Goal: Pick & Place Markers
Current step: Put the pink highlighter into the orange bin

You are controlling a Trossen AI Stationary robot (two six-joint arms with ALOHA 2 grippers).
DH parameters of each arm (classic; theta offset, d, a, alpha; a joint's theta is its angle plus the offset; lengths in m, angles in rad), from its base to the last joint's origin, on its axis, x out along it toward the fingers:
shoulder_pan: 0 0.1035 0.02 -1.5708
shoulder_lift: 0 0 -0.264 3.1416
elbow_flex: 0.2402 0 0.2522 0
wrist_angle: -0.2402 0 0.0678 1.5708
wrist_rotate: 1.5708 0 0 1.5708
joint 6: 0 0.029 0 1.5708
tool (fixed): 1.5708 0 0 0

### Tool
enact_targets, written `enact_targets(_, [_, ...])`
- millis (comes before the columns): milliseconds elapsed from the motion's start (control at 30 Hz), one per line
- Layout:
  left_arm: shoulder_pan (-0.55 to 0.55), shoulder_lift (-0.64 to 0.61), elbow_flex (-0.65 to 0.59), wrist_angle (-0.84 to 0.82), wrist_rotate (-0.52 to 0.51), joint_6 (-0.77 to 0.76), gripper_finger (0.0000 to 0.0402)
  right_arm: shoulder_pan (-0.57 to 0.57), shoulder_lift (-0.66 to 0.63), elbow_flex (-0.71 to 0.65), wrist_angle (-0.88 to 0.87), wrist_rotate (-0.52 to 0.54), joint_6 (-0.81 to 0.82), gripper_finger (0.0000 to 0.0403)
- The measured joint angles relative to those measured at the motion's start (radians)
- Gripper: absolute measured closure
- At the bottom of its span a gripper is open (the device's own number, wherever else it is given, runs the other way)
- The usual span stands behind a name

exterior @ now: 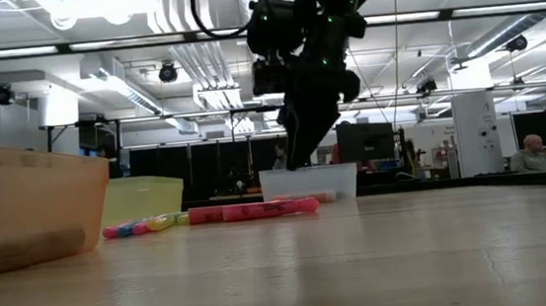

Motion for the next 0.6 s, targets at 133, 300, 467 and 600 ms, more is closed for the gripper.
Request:
enact_targets(133, [0.000, -0.002, 0.000, 0.197, -0.014, 0.118, 0.0239, 0.002, 0.000, -0.048, 0.082, -0.003, -0.019, 0.0216])
enact_targets(300, [0.000, -0.002, 0.004, 0.295, -0.014, 0.200, 0.0239, 0.001, 0.000, -0.095, 0.108, -0.003, -0.029, 0.0218])
enact_targets(467, [0.000, 0.000, 0.004, 0.295, -0.015, 0.208, 0.0239, 0.001, 0.001, -0.158, 0.156, -0.003, -0.035, 0.0218])
enact_targets(600, [0.000, 0.002, 0.004, 0.295, -0.017, 0.207, 0.0239, 0.001, 0.000, -0.189, 0.213, 0.004, -0.035, 0.0218])
